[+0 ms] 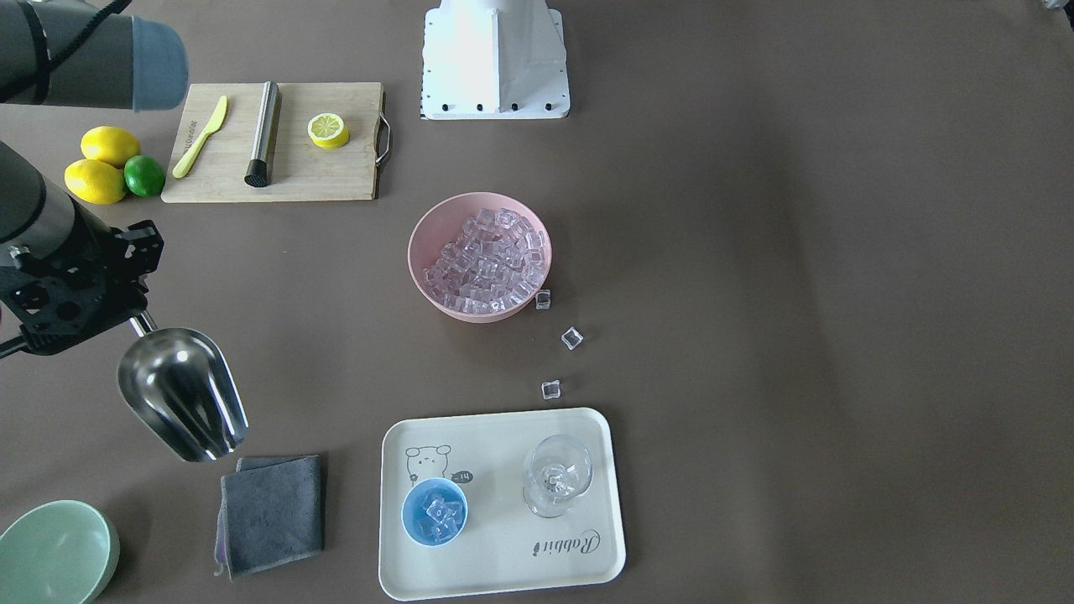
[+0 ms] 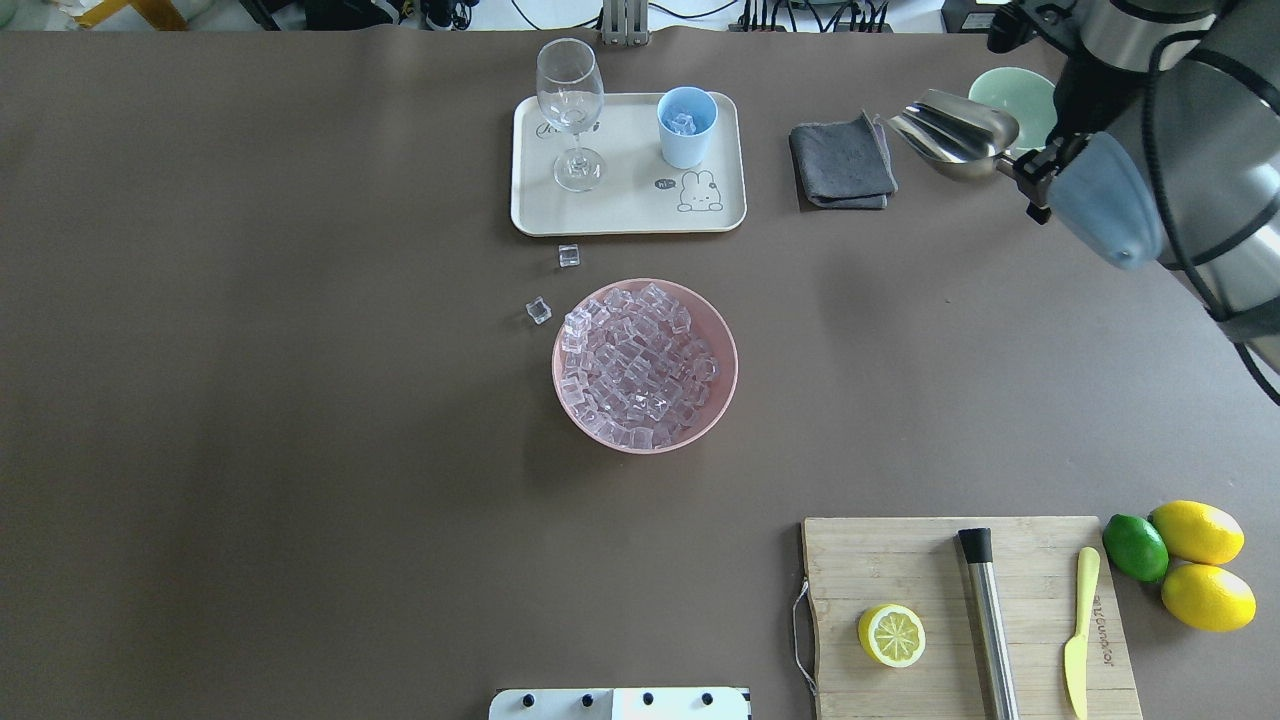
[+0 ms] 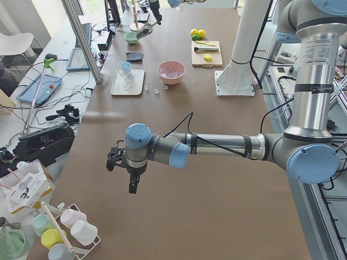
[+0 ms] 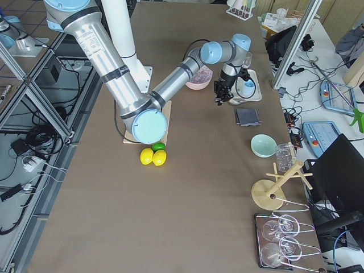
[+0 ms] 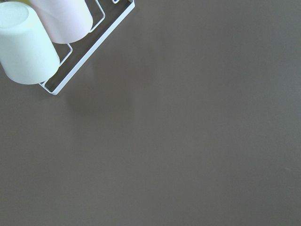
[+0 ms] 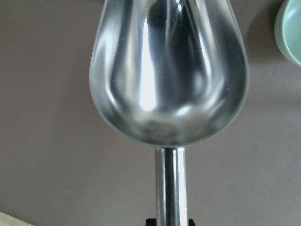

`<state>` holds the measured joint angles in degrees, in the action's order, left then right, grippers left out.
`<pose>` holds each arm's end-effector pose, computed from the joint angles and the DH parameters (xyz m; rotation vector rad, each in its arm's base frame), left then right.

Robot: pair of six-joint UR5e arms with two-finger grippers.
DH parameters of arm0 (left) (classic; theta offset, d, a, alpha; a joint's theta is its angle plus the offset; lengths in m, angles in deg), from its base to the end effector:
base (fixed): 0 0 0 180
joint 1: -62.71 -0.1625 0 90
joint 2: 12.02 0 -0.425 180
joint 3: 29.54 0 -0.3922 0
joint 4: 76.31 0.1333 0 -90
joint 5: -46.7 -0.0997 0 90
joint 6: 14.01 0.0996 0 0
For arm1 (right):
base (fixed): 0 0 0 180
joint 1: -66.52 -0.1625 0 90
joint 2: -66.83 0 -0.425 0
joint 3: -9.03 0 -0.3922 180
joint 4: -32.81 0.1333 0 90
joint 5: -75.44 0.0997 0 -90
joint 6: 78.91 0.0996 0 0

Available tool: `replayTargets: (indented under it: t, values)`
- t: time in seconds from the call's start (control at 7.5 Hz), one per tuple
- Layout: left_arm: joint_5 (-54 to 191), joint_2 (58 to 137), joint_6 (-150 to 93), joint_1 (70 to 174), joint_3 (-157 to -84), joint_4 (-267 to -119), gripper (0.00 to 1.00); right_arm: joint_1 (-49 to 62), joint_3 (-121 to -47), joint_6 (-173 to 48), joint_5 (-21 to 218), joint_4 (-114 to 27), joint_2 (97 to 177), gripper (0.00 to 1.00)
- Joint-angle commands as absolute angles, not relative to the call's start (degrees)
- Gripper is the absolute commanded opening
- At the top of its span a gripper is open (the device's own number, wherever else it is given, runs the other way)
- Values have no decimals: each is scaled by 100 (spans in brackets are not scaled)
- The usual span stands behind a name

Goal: Put ice in cup with scoop
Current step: 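Carry the empty scoop back to its spot with the right gripper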

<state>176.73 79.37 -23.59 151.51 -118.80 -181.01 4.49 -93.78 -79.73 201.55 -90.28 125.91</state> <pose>-0.0584 -0.5202 0.6301 0.1905 0.7153 -0.0459 -0.2224 -0.5778 0.3167 0.0273 -0.6613 -0.5428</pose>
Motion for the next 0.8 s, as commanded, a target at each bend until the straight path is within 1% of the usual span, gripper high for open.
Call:
replayTargets:
  t: [0.0,0.13,0.27,0.4,0.67]
  values:
    - [17669,7956,-2359,15131,-11867,-18108,99,0,-10354,-6690,20472,-7842,14717,0]
    - [17669,7956,-2359,15131,-11884,-18099,99,-28,-10512,-6174,20473,-7063,15517,0]
    - [17678,7965,-2359,15131,-11893,-18108,99,-28,-10392,-5725,20438,-5889,16238,0]
    - [17678,7991,-2359,15113,-11902,-18099,99,-28,-10043,-5311,20446,-5007,16507,0]
    - [17695,7991,-2359,15113,-11910,-18099,99,138,-9550,-4520,20455,-3931,16615,0]
